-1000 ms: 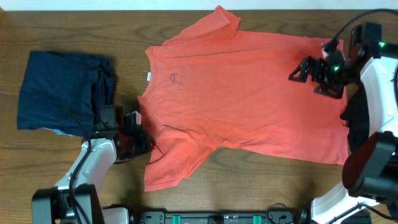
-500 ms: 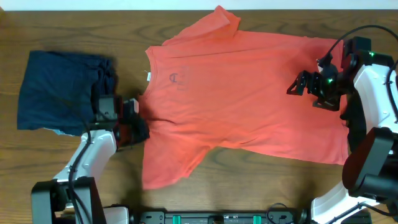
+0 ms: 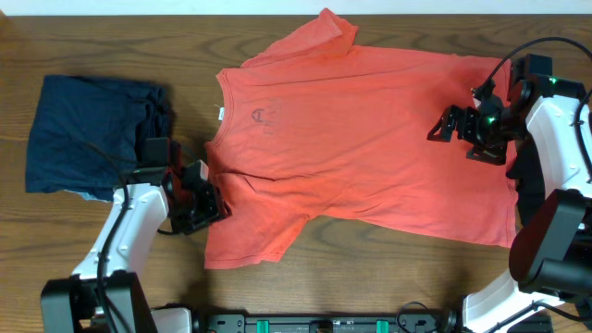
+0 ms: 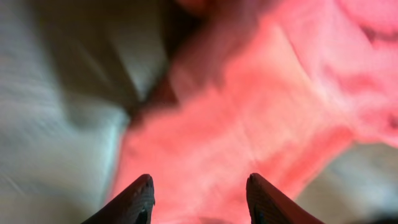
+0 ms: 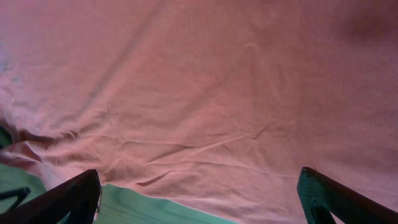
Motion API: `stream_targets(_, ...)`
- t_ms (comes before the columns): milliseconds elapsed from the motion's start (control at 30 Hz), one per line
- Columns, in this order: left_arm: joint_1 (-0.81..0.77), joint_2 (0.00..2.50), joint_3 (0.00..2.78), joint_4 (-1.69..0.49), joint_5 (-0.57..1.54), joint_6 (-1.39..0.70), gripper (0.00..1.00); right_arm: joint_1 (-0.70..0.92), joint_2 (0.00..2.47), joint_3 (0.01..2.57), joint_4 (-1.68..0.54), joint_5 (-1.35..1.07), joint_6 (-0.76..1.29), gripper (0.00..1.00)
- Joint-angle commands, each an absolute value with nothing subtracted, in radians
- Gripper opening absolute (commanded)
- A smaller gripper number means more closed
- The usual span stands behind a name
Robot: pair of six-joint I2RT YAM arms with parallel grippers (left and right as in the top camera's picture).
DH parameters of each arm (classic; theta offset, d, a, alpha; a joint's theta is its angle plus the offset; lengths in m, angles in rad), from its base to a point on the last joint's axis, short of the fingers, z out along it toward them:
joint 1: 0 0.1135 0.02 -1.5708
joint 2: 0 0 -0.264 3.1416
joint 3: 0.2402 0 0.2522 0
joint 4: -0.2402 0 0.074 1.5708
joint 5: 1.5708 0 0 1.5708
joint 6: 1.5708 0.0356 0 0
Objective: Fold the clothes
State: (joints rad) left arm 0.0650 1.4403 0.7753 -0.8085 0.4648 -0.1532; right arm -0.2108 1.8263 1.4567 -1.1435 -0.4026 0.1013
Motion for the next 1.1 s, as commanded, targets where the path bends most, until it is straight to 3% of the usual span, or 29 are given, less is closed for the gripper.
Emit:
stream_targets(0, 0.032, 1.412, 0.796, -0.879, 0.572, -0.144, 0.49, -0.209, 1.835, 1.452, -1.141, -0.395, 0.089, 0.99)
stream_targets(267, -0.105, 1.412, 0.717, -0.913, 0.523, -0.261, 0.50, -0.209, 1.835, 1.452, -1.137, -0.395, 0.089, 0.99)
stream_targets(467, -0.159, 1.417, 0.652, -0.810, 0.407, -0.315, 0.55, -0.209, 1.835, 1.452, -1.138, -0.395, 0.089, 0.99)
stream_targets(800, -0.226, 1.420, 0.610, -0.729, 0.406, -0.317, 0.60, -0.218, 1.835, 1.452, -1.141, -0.396, 0.089, 0.99)
stream_targets(933, -0.255, 1.427, 0.609, -0.712, 0.406, -0.338, 0.49, -0.229, 1.834, 1.452, -1.146, -0.396, 0.089, 0.99)
stream_targets(1067, -0.272, 1.451, 0.607, -0.712, 0.405, -0.374, 0.44, -0.255, 1.824, 1.458, -1.158, -0.416, 0.091, 0.99)
